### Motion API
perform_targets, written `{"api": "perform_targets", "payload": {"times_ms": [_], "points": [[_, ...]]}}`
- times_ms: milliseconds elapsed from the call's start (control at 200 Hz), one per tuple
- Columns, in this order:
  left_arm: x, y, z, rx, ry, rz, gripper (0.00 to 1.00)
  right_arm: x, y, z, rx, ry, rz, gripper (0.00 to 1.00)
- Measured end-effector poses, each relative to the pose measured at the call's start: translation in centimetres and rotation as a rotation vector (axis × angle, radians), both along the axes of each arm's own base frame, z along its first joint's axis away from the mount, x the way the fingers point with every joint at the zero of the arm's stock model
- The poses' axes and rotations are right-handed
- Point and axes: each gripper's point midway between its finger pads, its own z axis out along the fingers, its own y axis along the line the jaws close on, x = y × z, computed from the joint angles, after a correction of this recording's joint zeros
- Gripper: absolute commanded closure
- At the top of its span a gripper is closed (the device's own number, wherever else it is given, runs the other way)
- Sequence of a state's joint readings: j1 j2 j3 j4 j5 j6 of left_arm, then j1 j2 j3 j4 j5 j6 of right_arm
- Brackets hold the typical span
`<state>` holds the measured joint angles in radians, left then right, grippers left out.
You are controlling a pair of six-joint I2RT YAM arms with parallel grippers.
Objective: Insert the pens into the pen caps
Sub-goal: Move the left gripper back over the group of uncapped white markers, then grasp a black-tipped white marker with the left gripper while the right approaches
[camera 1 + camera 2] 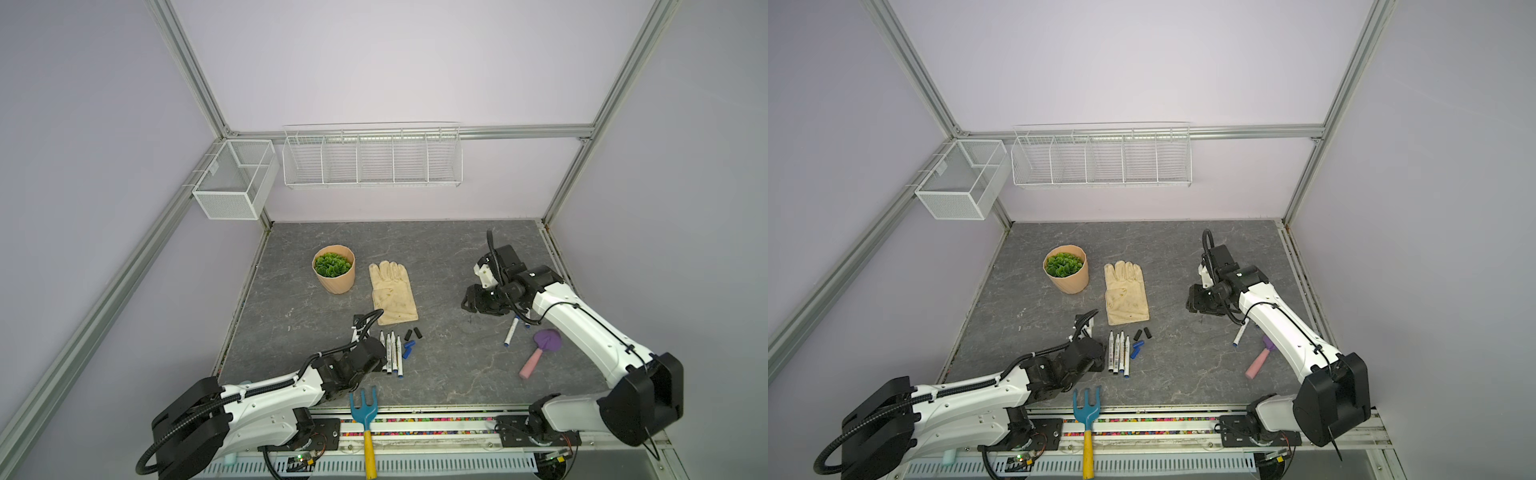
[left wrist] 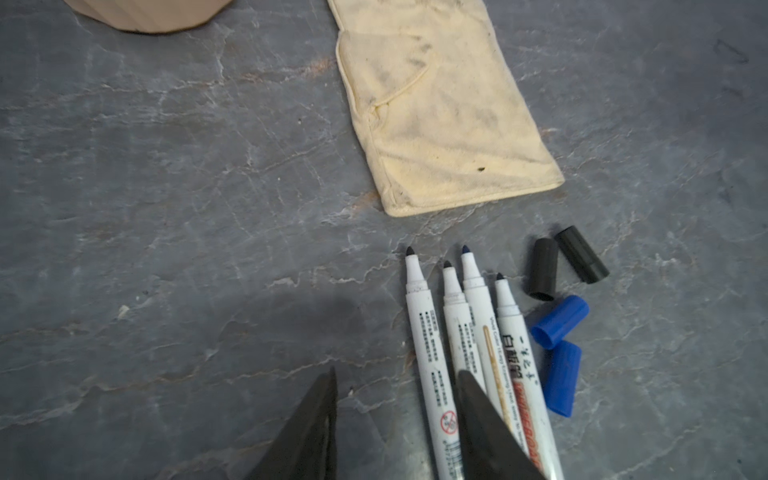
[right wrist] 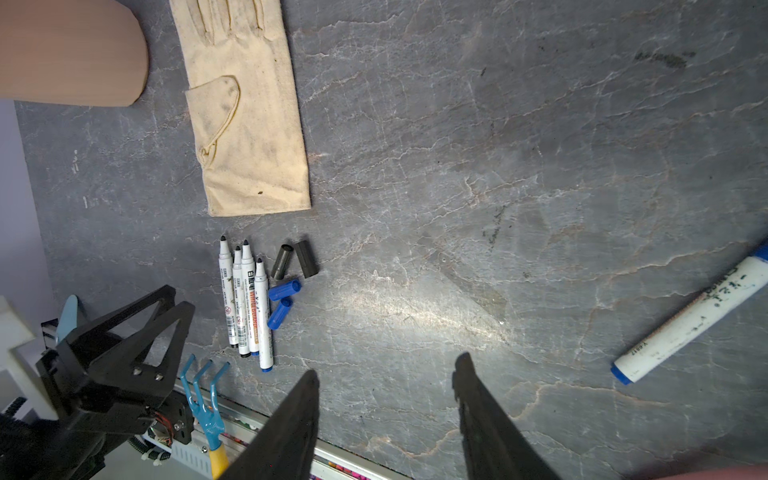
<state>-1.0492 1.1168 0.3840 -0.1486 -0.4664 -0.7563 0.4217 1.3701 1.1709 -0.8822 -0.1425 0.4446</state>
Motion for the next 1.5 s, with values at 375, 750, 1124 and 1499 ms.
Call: {"api": "perform_targets", "payload": {"times_ms": [375, 750, 1124, 1499], "points": [[0.4, -1.3, -1.0, 0.028, 0.046, 0.001, 0.55, 0.0, -0.1, 0.0, -0.005, -0.003, 0.002, 0.45], [0.2, -2.1, -2.7, 0.086, 0.117, -0.008, 0.66, 0.0, -0.3, -0.1, -0.018, -0.006, 0.004, 0.45], [0.1, -1.8, -3.5, 0.110, 0.165, 0.034, 0.82, 0.1, -0.3, -0.1, -0.021, -0.007, 0.003, 0.45], [0.1, -1.6, -1.7, 0.099, 0.135, 0.012, 1.00, -0.1, 0.4, 0.2, 0.014, -0.007, 0.030, 0.45]]}}
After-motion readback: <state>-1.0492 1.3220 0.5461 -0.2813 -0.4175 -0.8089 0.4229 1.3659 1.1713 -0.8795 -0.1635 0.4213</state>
